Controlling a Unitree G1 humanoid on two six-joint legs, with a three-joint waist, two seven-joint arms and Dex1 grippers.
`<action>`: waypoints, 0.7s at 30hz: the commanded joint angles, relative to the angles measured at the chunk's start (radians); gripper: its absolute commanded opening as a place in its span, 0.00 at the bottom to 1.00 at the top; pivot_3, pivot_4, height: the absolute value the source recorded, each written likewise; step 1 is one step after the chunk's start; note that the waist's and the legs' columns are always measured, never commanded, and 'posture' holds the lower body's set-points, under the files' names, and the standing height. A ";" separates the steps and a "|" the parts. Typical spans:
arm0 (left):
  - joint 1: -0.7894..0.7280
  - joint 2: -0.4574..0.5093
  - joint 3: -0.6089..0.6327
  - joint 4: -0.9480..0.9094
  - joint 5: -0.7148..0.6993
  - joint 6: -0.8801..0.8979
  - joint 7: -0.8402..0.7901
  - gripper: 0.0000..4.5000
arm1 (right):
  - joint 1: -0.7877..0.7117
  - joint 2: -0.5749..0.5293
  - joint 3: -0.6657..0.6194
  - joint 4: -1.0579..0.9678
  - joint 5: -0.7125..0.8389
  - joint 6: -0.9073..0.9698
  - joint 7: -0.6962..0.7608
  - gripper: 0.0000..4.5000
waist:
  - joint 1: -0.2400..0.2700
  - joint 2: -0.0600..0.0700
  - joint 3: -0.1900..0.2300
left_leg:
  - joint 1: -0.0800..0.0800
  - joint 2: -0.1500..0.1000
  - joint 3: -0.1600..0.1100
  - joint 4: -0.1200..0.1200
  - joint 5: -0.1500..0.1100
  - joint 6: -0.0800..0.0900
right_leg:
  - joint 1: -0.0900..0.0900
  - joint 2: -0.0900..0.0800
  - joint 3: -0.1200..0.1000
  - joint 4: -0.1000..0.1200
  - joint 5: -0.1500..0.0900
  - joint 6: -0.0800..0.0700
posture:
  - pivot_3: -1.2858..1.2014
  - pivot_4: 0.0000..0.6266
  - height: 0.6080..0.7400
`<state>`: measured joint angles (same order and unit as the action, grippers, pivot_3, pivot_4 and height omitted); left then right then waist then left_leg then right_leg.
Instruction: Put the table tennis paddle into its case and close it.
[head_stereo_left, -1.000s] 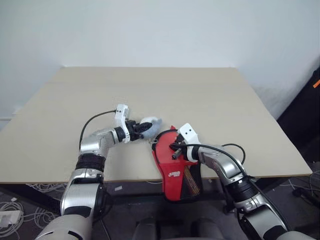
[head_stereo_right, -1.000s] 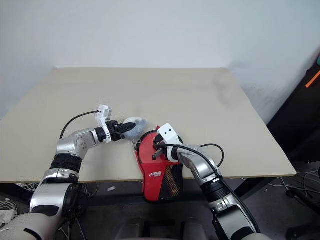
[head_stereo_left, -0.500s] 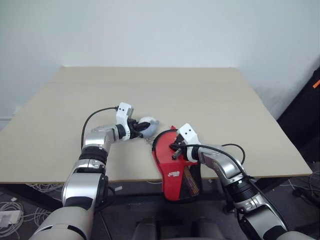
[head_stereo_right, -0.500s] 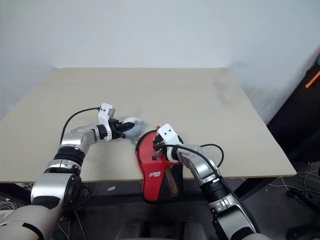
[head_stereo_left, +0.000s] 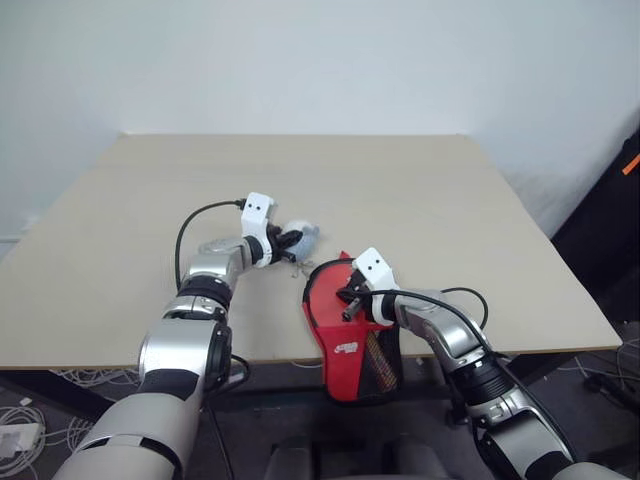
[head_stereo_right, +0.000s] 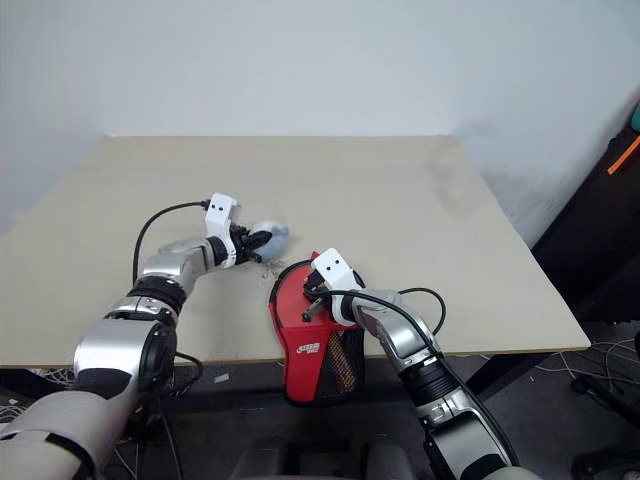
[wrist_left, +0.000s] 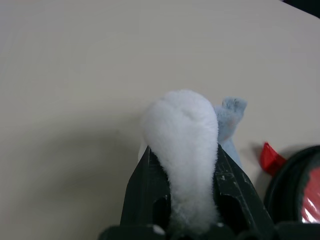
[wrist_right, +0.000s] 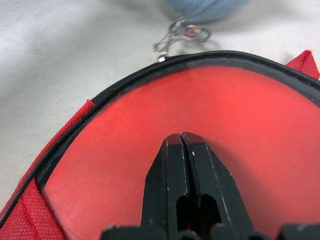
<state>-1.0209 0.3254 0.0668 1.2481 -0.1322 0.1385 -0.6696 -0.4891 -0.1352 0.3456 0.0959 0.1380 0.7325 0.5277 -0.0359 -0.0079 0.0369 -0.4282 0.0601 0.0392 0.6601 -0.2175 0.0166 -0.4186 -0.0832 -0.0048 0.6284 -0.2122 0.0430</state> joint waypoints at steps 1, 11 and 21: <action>-0.086 -0.011 0.020 0.007 0.021 -0.066 0.073 0.08 | -0.004 0.001 0.008 0.005 -0.006 0.006 0.009 0.00 | 0.000 0.000 0.000 | 0.000 0.000 0.000 0.000 0.000 0.000 | 0.000 0.000 0.000 0.000 0.000 0.000 | 0.52 0.00 1.00; -0.174 -0.082 0.020 0.067 0.074 -0.106 0.176 0.08 | 0.002 0.006 0.010 -0.002 -0.007 0.010 0.006 0.00 | 0.000 0.000 0.000 | 0.000 0.000 0.000 0.000 0.000 0.000 | 0.000 0.000 0.000 0.000 0.000 0.000 | 0.52 0.00 1.00; -0.225 -0.185 0.015 0.086 0.123 -0.131 0.230 0.08 | 0.005 0.003 0.012 -0.015 -0.009 0.017 0.006 0.00 | 0.000 0.000 0.000 | 0.000 0.000 0.000 0.000 0.000 0.000 | 0.000 0.000 0.000 0.000 0.000 0.000 | 0.52 0.00 1.00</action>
<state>-1.1823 0.1472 0.0680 1.3650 -0.0118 0.0518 -0.4530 -0.4892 -0.1327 0.3463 0.0923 0.1360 0.7389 0.5275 -0.0360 -0.0080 0.0369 -0.4283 0.0599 0.0391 0.6604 -0.2175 0.0165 -0.4185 -0.0832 -0.0048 0.6283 -0.2122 0.0431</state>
